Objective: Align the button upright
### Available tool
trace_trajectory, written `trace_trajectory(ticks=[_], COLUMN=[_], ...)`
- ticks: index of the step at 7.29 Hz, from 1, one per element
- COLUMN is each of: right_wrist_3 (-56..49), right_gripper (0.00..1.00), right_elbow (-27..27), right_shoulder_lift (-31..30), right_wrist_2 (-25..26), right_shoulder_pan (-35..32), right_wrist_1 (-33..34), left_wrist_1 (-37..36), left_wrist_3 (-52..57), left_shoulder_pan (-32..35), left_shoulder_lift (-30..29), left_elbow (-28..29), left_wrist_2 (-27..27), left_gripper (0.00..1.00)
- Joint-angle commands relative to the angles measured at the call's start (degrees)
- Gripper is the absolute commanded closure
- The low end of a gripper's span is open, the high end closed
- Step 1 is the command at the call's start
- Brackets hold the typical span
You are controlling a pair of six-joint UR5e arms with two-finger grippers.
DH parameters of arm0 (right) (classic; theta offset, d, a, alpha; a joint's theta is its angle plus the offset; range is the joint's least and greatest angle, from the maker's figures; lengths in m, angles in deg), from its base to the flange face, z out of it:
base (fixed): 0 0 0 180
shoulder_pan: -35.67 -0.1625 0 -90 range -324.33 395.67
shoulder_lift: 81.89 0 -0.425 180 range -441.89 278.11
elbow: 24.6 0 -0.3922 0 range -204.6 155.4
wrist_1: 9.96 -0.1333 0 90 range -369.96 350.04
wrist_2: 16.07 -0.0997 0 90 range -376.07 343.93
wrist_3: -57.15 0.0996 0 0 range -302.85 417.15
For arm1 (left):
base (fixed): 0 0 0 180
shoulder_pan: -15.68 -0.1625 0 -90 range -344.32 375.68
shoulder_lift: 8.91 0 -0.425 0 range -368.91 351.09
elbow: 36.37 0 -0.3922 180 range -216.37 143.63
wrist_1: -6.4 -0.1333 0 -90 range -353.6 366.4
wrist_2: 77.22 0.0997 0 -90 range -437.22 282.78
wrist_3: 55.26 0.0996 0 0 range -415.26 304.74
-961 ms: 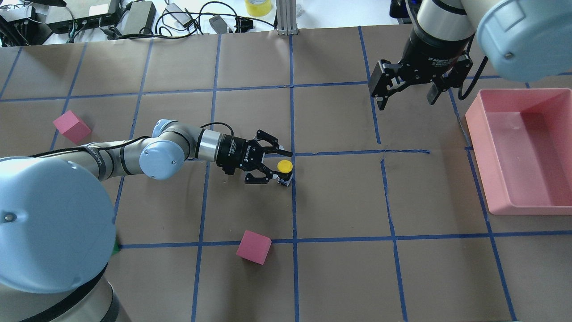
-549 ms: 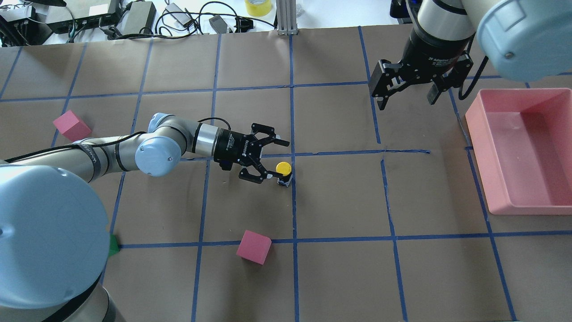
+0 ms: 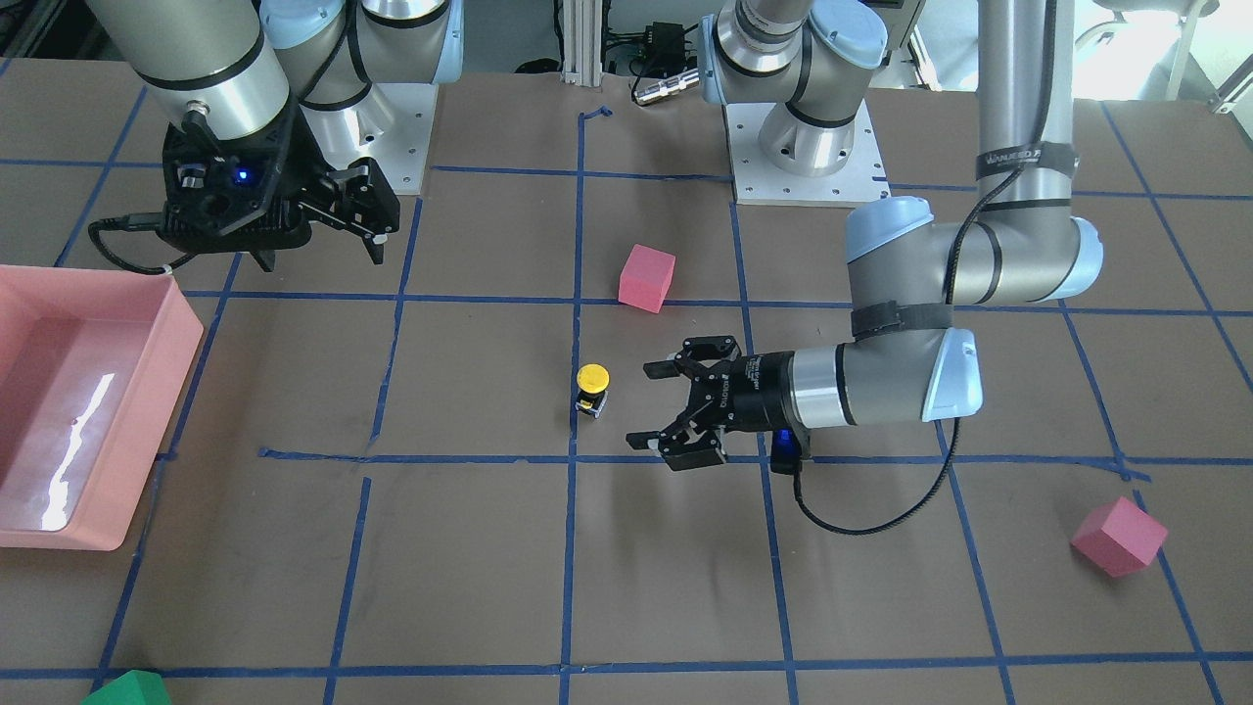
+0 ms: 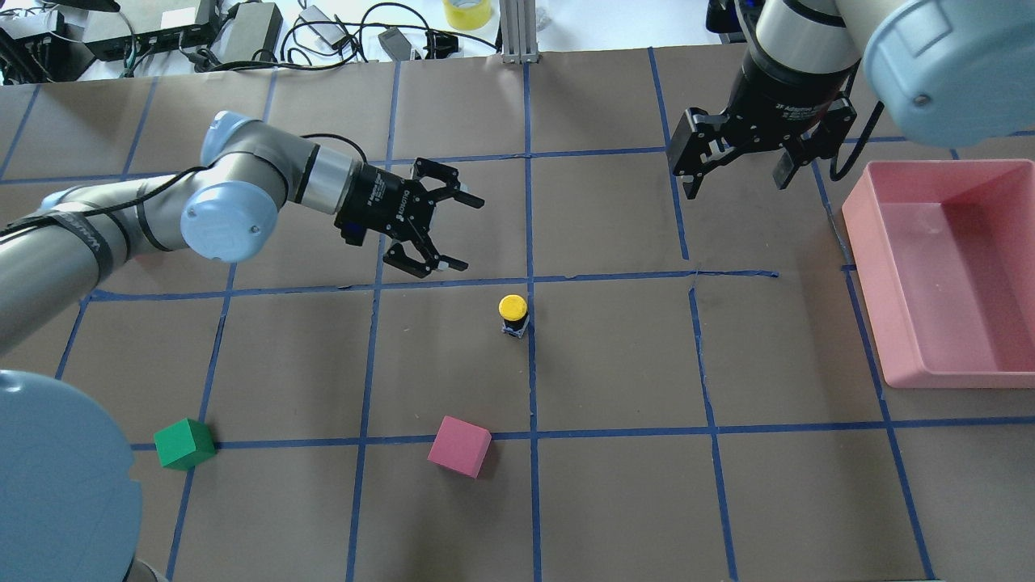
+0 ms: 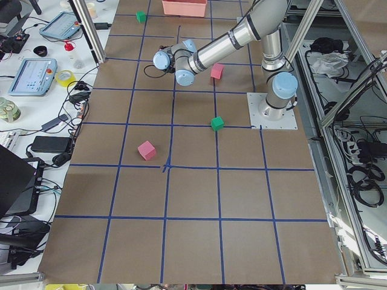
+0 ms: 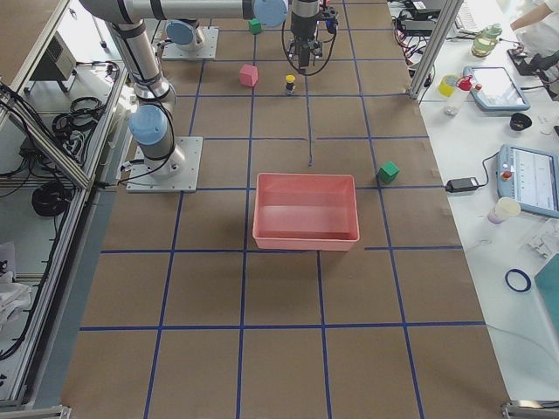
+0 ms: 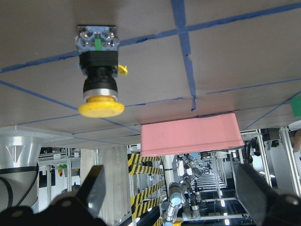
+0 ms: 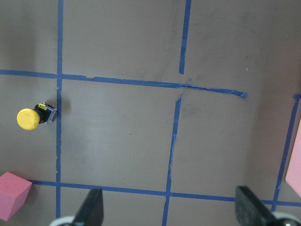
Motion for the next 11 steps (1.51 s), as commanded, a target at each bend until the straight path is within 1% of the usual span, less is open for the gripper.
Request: trace_trajectory(ticks=[1, 2, 3, 4, 5, 6, 7, 8, 9, 10, 11], right_wrist_3=[0.0, -0.09, 0.0, -0.09, 0.08, 0.09, 0.09, 0.17, 0.17, 0.17, 0.17], right_gripper=[0.0, 0.0, 0.0, 0.0, 0.0, 0.0, 0.0, 0.0, 0.0, 0.0, 0.0], right_elbow=[0.0, 0.09, 0.09, 0.09, 0.09, 0.09, 0.09, 0.09, 0.09, 0.09, 0.09], right_shoulder_lift=[-0.08, 0.0, -0.08, -0.08, -0.17, -0.43, -0.44, -0.44, -0.44, -0.44, -0.44], right_wrist_2=[0.02, 0.11, 0.11, 0.2, 0.11, 0.2, 0.2, 0.2, 0.2, 0.2, 0.2], right_shoulder_pan=[0.0, 0.0, -0.09, 0.0, 0.0, 0.0, 0.0, 0.0, 0.0, 0.0, 0.0], right_wrist_1=[0.0, 0.09, 0.87, 0.88, 0.27, 0.53, 0.62, 0.62, 0.62, 0.62, 0.53], left_wrist_1=[-0.38, -1.0, 0.13, 1.62, 1.81, 1.72, 1.37, 2.15, 2.59, 4.77, 9.58], left_wrist_3=[0.23, 8.32, 17.98, 25.03, 29.8, 38.38, 46.03, 49.5, 50.32, 50.33, 50.24], left_shoulder_pan=[-1.67, -2.19, -2.11, -2.02, -2.2, -2.37, -2.2, -2.11, -1.59, -1.23, -1.14], left_shoulder_lift=[4.56, 5.88, 7.72, 9.05, 9.67, 10.46, 11.69, 13.79, 16.5, 18.71, 20.56], left_elbow=[5.71, 7.47, 7.93, 7.84, 7.84, 8.19, 8.63, 9.33, 8.9, 8.64, 8.81], left_wrist_2=[9.45, 17.51, 26.03, 32.64, 34.27, 38.9, 48.78, 52.8, 55.45, 55.04, 55.03], left_gripper=[0.0, 0.0, 0.0, 0.0, 0.0, 0.0, 0.0, 0.0, 0.0, 0.0, 0.0])
